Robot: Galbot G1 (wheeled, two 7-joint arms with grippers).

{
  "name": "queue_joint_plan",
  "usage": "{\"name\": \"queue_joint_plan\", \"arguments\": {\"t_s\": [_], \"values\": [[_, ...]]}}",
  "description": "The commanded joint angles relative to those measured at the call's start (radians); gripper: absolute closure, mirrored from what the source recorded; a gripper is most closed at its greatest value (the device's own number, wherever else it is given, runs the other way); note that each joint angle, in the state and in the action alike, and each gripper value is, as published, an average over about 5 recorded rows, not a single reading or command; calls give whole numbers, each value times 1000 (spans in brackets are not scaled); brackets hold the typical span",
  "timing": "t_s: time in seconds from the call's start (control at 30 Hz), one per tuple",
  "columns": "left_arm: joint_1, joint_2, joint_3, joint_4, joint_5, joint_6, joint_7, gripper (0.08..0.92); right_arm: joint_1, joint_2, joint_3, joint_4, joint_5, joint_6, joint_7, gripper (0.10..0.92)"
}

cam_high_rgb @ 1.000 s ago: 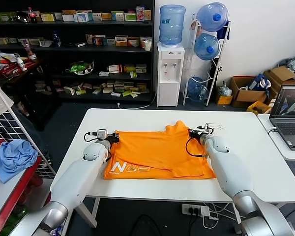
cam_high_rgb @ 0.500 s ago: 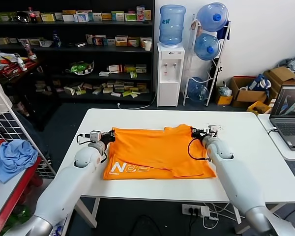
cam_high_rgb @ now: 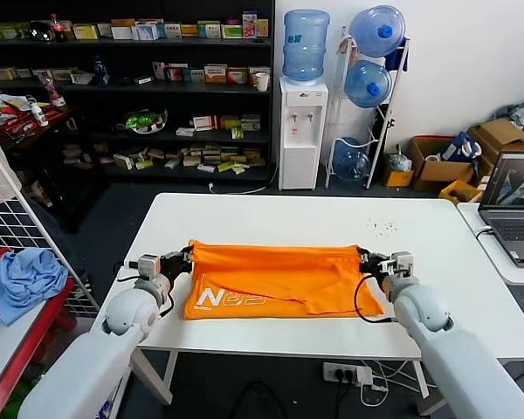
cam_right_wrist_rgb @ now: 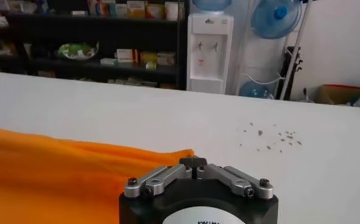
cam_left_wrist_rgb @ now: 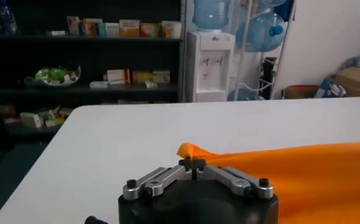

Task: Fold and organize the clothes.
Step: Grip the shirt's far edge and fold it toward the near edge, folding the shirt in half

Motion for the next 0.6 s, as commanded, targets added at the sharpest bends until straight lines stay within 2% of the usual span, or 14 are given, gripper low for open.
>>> {"name": "queue_joint_plan", "arguments": {"t_s": [0.03,0.23,0.33,0.6], "values": [[217,37,-36,-165,0,1,-9,911,-202,-84,24,203,9,-49,71,901],[254,-1,-45,-124,35,-17,5,888,-201,-57,21,156,-12,-55,65,889],[255,-19,-54,-108,56,-32,3,819,-196,-46,18,145,-15,-54,68,827],[244,-35,-83,-109,1,-26,-17,585,-197,-42,5,181,0,-62,80,594]]}}
